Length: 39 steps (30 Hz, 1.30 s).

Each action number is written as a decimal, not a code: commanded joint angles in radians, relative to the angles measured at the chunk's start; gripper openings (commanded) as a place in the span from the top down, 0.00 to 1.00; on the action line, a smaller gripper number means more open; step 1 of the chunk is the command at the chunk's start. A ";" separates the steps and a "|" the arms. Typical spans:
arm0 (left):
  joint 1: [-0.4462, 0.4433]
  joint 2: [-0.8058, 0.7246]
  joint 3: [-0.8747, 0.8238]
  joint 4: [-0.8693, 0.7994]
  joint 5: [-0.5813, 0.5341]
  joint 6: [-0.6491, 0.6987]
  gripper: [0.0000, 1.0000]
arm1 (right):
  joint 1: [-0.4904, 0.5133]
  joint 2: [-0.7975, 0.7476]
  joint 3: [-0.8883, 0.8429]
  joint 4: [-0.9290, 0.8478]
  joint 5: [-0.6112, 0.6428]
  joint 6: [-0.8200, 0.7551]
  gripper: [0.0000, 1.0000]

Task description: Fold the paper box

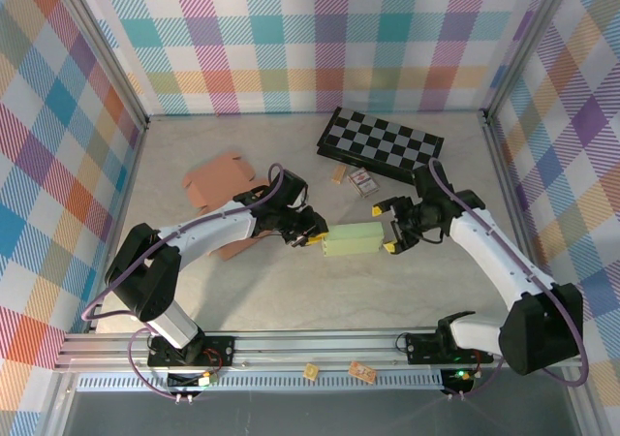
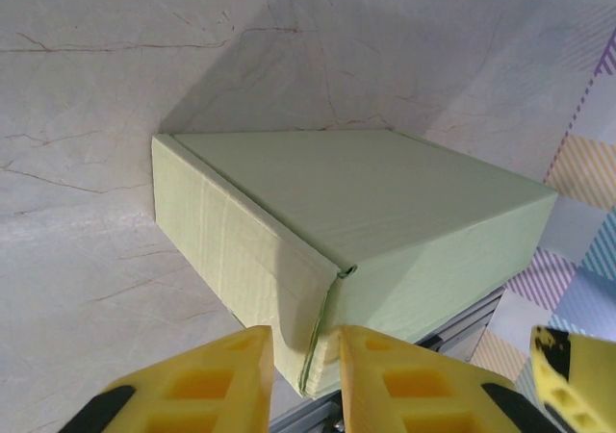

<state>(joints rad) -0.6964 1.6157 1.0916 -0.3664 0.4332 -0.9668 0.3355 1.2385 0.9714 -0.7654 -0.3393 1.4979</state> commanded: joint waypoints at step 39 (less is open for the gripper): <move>0.165 -0.214 0.006 -0.100 -0.087 0.131 0.62 | 0.178 0.252 -0.066 0.336 0.148 0.317 0.44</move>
<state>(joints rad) -0.5468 1.4292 1.1099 -0.4732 0.3244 -0.8600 0.5053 1.4956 0.9329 -0.4763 -0.2195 1.8473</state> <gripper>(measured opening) 0.383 0.571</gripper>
